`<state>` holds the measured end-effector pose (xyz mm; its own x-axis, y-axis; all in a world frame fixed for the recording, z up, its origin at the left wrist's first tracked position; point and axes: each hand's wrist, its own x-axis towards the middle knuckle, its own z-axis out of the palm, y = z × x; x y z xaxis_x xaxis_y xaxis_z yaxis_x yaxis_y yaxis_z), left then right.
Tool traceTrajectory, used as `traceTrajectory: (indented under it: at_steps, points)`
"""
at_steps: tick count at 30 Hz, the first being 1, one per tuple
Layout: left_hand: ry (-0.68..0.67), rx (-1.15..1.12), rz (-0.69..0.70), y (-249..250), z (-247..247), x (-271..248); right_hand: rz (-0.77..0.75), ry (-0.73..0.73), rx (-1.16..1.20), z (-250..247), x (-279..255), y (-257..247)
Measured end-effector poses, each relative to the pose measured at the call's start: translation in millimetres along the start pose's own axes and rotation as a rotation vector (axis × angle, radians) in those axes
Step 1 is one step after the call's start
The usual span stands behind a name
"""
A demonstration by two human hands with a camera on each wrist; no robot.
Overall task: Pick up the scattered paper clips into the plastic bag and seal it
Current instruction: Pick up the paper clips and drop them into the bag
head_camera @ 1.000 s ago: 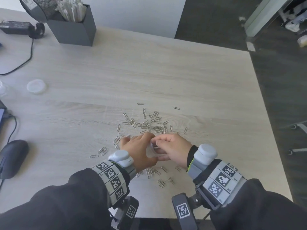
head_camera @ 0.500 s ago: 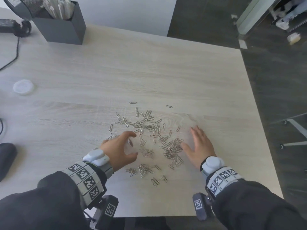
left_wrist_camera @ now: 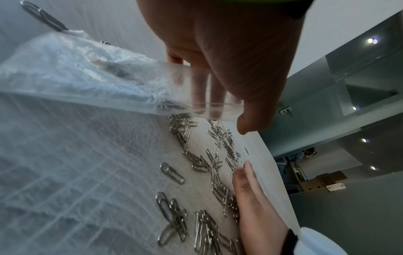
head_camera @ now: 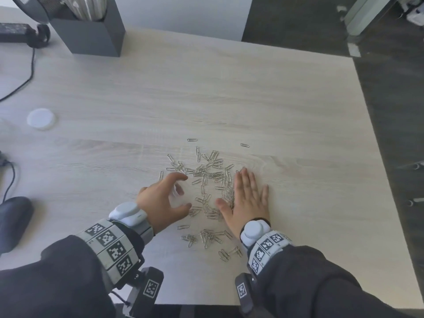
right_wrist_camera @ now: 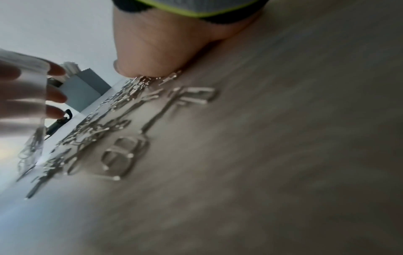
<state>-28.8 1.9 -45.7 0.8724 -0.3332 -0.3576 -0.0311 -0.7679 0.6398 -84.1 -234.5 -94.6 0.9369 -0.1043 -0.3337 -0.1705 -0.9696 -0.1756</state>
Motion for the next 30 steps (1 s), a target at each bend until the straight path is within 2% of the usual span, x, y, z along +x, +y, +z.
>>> traceTrajectory:
  at_steps: [5, 8, 11, 13, 16, 20, 22, 25, 30]
  points:
    - [0.003, -0.021, 0.015, -9, -7, 0, -0.154, -0.034, 0.039, -8, 12, -17]
    - [0.013, -0.058, 0.016, -16, -12, -2, -0.123, 0.021, 0.1, -23, 30, -11]
    - [0.028, -0.081, 0.01, -23, -15, -6, -0.075, 0.047, 0.057, -41, 56, -12]
    - [0.032, -0.092, 0.003, -25, -15, -6, -0.079, -0.008, 0.001, -51, 72, -17]
    - [0.037, -0.106, -0.016, -27, -17, -7, -0.178, -0.114, -0.088, -60, 86, -31]
    - [0.018, -0.103, -0.017, -30, -17, -9, -0.351, -0.214, -0.22, -69, 76, -30]
    - [0.001, -0.089, -0.014, -30, -16, -10, -0.379, -0.262, -0.256, -72, 67, -22]
    - [-0.021, -0.053, -0.023, -28, -15, -12, -0.368, -0.286, -0.234, -71, 52, -12]
    - [-0.043, 0.014, -0.062, -26, -7, -14, -0.279, -0.309, -0.057, -57, 34, -5]
